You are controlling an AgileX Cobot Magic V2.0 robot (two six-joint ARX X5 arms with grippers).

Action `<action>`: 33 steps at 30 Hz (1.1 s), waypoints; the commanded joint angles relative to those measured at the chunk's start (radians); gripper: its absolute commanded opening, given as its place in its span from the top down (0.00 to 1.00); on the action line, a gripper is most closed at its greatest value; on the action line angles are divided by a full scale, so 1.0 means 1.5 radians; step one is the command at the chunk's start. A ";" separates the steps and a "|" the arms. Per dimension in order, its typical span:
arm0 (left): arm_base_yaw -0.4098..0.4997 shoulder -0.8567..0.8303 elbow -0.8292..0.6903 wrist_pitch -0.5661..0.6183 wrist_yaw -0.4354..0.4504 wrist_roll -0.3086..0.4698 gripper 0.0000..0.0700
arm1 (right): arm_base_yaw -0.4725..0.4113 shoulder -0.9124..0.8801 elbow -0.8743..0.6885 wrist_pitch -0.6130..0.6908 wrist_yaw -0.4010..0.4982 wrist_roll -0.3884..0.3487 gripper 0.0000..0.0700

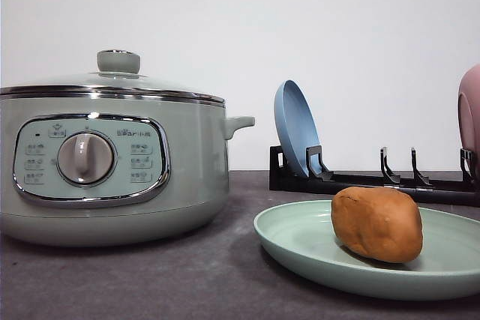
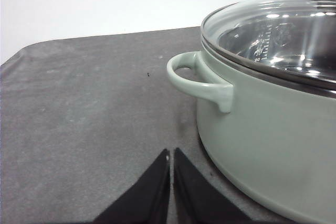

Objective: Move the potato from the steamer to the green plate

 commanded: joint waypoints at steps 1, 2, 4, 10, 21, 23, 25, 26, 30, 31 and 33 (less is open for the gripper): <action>0.001 -0.001 -0.014 -0.006 -0.001 0.000 1.00 | -0.001 -0.002 -0.004 0.002 0.000 0.007 1.00; 0.001 -0.001 -0.014 -0.006 -0.001 0.000 1.00 | -0.001 -0.002 -0.004 0.002 0.000 0.007 1.00; 0.001 -0.001 -0.014 -0.006 -0.001 0.000 1.00 | -0.001 -0.002 -0.004 0.002 0.000 0.007 1.00; 0.001 -0.001 -0.014 -0.006 -0.001 0.000 1.00 | -0.001 -0.002 -0.004 0.002 0.000 0.007 1.00; 0.001 -0.001 -0.014 -0.006 -0.001 0.000 1.00 | -0.001 -0.002 -0.004 0.002 0.000 0.007 1.00; 0.001 -0.001 -0.014 -0.006 -0.001 0.000 1.00 | -0.001 -0.002 -0.004 0.002 0.000 0.007 1.00; 0.001 -0.001 -0.014 -0.006 -0.001 0.000 1.00 | -0.001 -0.002 -0.004 0.002 0.000 0.007 1.00; 0.001 -0.001 -0.014 -0.006 -0.001 0.000 1.00 | -0.001 -0.002 -0.004 0.002 0.000 0.007 1.00; 0.001 -0.001 -0.014 -0.006 -0.001 0.000 1.00 | -0.001 -0.002 -0.004 0.002 0.000 0.007 1.00; 0.001 -0.001 -0.014 -0.006 -0.001 0.000 1.00 | -0.001 -0.002 -0.004 0.002 0.000 0.007 1.00; 0.001 -0.001 -0.014 -0.006 -0.001 0.000 1.00 | -0.001 -0.002 -0.004 0.002 0.000 0.007 1.00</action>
